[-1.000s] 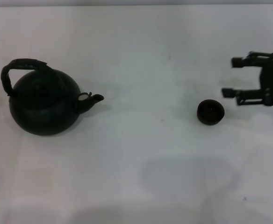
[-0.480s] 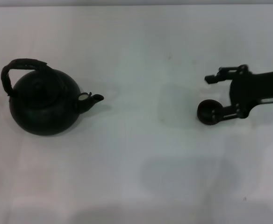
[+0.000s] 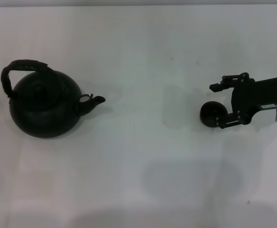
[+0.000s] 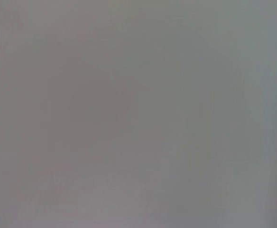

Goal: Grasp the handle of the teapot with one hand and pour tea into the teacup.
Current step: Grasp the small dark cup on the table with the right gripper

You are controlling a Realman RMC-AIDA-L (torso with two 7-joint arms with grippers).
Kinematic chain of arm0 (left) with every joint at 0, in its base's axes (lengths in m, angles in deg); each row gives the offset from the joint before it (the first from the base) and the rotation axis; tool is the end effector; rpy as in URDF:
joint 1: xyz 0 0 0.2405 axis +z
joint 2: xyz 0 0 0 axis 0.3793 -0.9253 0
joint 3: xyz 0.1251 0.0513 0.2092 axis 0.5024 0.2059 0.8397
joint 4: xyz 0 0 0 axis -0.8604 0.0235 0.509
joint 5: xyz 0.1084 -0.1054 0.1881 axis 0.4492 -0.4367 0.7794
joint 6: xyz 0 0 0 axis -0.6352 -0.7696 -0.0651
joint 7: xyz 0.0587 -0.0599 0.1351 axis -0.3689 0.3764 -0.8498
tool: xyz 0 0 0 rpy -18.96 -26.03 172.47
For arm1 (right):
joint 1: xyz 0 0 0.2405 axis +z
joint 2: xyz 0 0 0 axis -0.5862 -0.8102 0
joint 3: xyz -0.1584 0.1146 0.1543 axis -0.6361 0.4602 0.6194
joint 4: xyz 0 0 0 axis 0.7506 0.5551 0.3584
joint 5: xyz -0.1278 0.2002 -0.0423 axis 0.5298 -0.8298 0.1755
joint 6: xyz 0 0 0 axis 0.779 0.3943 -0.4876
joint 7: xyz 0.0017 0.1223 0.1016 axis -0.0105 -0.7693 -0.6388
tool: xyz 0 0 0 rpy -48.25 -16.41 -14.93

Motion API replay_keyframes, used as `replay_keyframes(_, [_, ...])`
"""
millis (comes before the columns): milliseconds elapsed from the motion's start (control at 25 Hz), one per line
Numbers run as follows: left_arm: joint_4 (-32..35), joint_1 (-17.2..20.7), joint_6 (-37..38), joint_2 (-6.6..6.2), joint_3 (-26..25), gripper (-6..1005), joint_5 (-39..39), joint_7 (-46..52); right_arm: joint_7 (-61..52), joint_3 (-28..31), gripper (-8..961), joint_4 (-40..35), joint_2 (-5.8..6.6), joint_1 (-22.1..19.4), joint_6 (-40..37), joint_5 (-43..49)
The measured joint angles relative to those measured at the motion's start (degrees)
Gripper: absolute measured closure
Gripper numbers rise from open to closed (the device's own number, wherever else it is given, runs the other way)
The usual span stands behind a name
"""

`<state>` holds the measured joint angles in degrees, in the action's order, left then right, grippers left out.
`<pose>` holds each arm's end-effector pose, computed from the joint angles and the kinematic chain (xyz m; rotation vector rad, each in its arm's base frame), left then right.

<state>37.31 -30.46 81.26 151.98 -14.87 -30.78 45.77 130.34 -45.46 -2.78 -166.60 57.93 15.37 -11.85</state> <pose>-0.4141 0.2175 0.0119 -1.4273 -0.5956 -0.7310 0.2816 0.3578 -0.0220 -2.8721 0.1402 -0.0197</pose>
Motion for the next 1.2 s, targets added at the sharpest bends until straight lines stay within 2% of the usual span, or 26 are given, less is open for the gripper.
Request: replay_keyframes(1200, [-0.4,-0.79,-0.14,0.0,-0.01,210,0.0,-1.23,-2.19,-0.32,103,2.29,-0.09,1.17,-0.59,2.69])
